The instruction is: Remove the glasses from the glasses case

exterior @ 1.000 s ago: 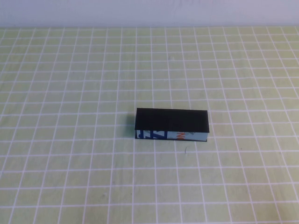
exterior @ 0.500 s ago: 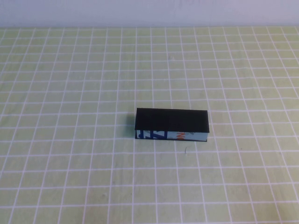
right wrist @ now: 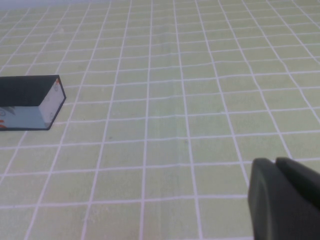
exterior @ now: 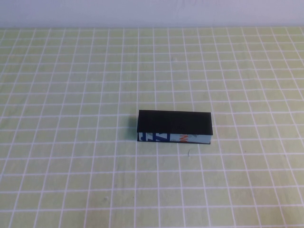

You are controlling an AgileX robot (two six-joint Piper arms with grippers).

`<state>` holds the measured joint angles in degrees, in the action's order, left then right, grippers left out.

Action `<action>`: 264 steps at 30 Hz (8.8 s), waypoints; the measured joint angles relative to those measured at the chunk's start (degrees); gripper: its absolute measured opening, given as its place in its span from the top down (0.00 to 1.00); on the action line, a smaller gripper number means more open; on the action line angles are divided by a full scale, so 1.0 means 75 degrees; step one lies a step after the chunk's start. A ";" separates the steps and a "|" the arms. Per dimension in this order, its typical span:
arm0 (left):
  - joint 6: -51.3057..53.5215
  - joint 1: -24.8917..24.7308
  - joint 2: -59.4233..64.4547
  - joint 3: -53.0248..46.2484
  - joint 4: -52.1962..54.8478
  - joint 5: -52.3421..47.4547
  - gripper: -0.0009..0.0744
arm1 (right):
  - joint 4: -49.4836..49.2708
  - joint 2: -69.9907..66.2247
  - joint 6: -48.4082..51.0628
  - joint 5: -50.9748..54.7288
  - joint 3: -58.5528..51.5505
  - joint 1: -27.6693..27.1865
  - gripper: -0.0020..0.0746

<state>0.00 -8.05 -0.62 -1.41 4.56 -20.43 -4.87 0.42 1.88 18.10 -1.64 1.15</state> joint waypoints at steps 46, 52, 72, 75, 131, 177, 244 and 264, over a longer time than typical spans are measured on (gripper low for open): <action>0.5503 0.0000 0.9381 0.7506 -0.7200 -0.3418 0.99 | 0.0000 0.0000 0.0000 0.0000 0.0000 0.0000 1.00; 0.6447 0.0000 1.0660 0.8300 -0.8088 -0.3128 0.99 | 0.0000 0.0000 0.0000 0.0000 0.0000 0.0000 1.00; 0.7222 0.0000 1.3068 0.9549 -0.8743 -0.3332 0.99 | -0.0349 0.0000 0.0000 -0.0170 0.0000 0.0000 1.00; 0.7234 0.0000 1.3482 0.9987 -0.8743 -0.3682 0.99 | -0.1761 0.0000 0.0000 -0.0808 0.0000 0.0000 1.00; 0.6076 -0.1249 1.8189 1.4570 -0.7508 -0.5020 0.99 | -0.0291 -1.1714 0.3828 0.3094 0.9114 0.4839 1.00; 0.5771 -0.1249 1.8189 1.4570 -0.7453 -0.5229 0.99 | 0.3014 -1.4405 0.5204 -0.0477 0.9226 0.4831 0.72; 1.4873 -0.0455 1.4754 0.8189 -1.1930 -0.4596 0.99 | 0.2136 -1.4075 0.5063 -0.1024 0.9331 0.4823 0.97; 1.6025 -0.0455 1.5837 0.8890 -1.3522 -0.4259 0.99 | 0.1809 -1.4075 0.5063 -0.1049 0.9367 0.4823 0.97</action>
<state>120.18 -11.47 118.16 65.27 -96.85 -52.37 8.70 -105.14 39.85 10.23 68.62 37.33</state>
